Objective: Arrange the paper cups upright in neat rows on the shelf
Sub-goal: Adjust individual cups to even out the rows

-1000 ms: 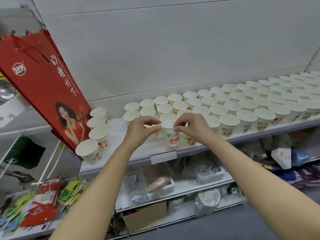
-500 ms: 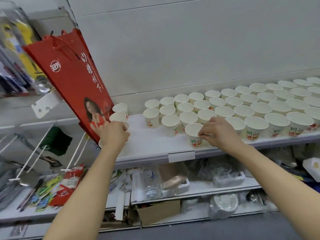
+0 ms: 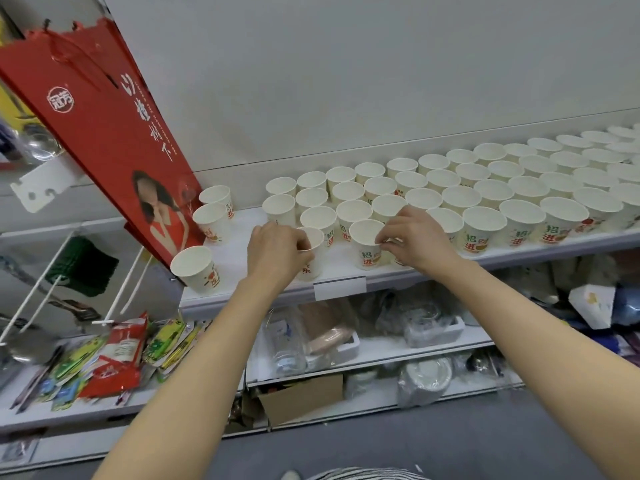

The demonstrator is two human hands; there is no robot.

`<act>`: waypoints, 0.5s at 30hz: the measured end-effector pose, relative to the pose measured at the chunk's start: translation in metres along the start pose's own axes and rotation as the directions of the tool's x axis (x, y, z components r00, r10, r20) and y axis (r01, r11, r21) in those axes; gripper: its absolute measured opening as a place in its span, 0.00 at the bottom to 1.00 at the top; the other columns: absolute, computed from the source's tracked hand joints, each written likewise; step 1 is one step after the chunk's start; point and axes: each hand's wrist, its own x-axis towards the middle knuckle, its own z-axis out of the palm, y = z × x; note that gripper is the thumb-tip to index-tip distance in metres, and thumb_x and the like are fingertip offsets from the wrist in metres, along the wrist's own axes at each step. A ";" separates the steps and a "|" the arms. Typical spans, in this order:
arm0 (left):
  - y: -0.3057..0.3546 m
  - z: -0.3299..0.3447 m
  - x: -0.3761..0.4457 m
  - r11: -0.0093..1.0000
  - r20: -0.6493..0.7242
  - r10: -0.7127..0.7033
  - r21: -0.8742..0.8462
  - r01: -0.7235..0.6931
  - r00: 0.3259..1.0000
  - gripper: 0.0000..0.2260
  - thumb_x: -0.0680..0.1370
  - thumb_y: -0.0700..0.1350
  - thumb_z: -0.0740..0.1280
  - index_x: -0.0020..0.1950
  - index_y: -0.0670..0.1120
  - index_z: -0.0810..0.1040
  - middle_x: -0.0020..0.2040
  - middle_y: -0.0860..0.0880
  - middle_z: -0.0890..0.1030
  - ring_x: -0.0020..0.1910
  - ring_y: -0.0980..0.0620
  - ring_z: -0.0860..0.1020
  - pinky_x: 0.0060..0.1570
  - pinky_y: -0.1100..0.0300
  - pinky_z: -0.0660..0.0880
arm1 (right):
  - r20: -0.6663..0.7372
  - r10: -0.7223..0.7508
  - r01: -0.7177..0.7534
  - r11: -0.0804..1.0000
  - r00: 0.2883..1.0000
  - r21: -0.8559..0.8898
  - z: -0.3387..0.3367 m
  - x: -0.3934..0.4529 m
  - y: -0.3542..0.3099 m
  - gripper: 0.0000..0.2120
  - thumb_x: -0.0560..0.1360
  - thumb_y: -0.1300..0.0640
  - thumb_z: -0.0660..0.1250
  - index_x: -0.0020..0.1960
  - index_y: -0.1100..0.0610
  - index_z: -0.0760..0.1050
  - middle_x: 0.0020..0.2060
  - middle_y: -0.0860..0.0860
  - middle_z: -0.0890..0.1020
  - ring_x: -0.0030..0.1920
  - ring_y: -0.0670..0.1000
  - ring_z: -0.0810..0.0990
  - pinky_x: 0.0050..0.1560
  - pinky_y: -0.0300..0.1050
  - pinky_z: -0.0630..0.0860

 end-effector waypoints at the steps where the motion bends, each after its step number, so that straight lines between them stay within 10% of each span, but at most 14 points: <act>1: 0.003 0.000 -0.003 1.000 0.008 0.006 -0.004 -0.006 1.000 0.04 0.72 0.49 0.71 0.42 0.52 0.85 0.40 0.51 0.83 0.46 0.47 0.75 0.45 0.58 0.64 | 0.005 -0.006 0.006 1.000 1.000 -0.005 -0.001 0.000 0.000 0.03 0.67 0.57 0.76 0.40 0.53 0.83 0.36 0.46 0.83 0.43 0.55 0.75 0.41 0.47 0.70; 15: 0.024 0.015 -0.010 0.990 0.024 0.041 -0.139 -0.037 0.999 0.06 0.74 0.50 0.72 0.50 0.53 0.84 0.49 0.54 0.84 0.50 0.50 0.78 0.49 0.56 0.72 | 0.065 -0.063 0.062 0.998 0.996 0.019 -0.007 0.006 -0.009 0.10 0.69 0.51 0.74 0.49 0.51 0.83 0.43 0.47 0.83 0.48 0.55 0.74 0.46 0.52 0.70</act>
